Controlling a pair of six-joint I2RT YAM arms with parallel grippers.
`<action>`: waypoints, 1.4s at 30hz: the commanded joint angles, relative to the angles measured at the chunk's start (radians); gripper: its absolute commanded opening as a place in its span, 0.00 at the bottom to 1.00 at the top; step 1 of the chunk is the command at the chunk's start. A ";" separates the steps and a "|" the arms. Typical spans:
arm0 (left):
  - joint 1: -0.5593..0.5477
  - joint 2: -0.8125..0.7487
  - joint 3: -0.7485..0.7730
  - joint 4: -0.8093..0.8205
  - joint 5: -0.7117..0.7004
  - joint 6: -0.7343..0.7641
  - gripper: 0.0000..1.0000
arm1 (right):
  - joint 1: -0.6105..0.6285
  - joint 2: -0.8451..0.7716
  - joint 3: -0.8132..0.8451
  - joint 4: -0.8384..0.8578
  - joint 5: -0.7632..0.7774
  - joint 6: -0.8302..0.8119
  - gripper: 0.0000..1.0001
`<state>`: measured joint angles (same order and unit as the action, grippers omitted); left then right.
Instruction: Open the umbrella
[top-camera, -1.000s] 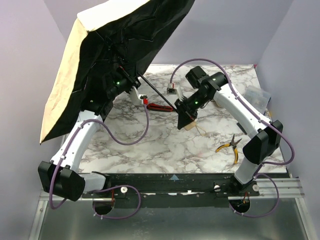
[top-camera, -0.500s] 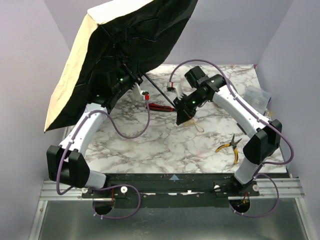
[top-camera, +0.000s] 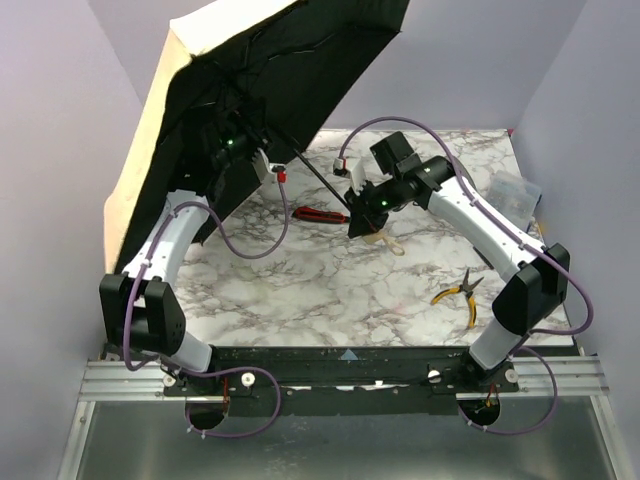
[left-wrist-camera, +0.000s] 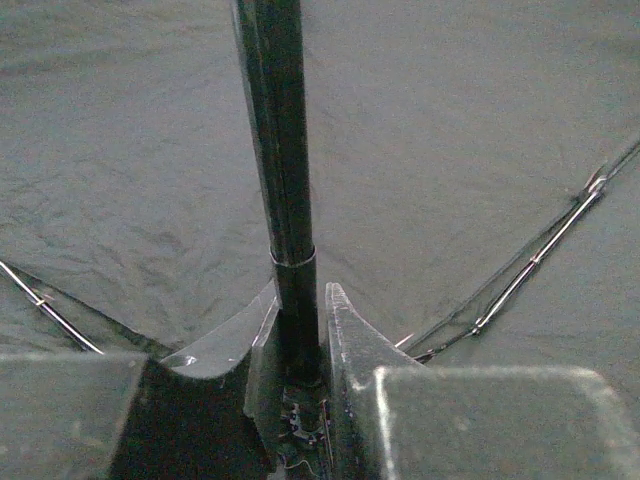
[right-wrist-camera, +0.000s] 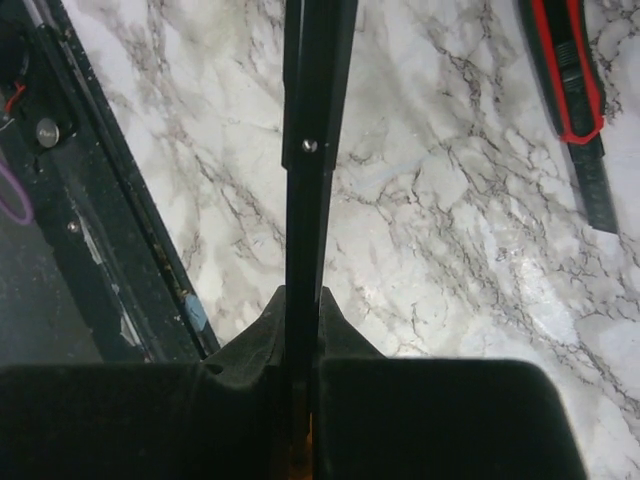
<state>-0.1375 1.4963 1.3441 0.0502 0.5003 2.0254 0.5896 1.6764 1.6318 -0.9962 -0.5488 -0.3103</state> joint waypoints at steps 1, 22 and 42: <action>0.281 0.069 0.121 0.218 -0.556 0.015 0.17 | 0.007 -0.104 -0.093 -0.424 0.019 -0.149 0.00; 0.403 0.207 0.306 0.239 -0.637 0.022 0.14 | 0.006 -0.121 -0.161 -0.424 0.059 -0.169 0.00; 0.013 0.014 -0.031 0.279 -0.208 0.050 0.38 | 0.007 0.002 0.126 -0.153 -0.241 -0.053 0.00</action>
<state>-0.1078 1.5440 1.3697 0.2020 0.4789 2.0212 0.5804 1.6966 1.7370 -0.9741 -0.5865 -0.2955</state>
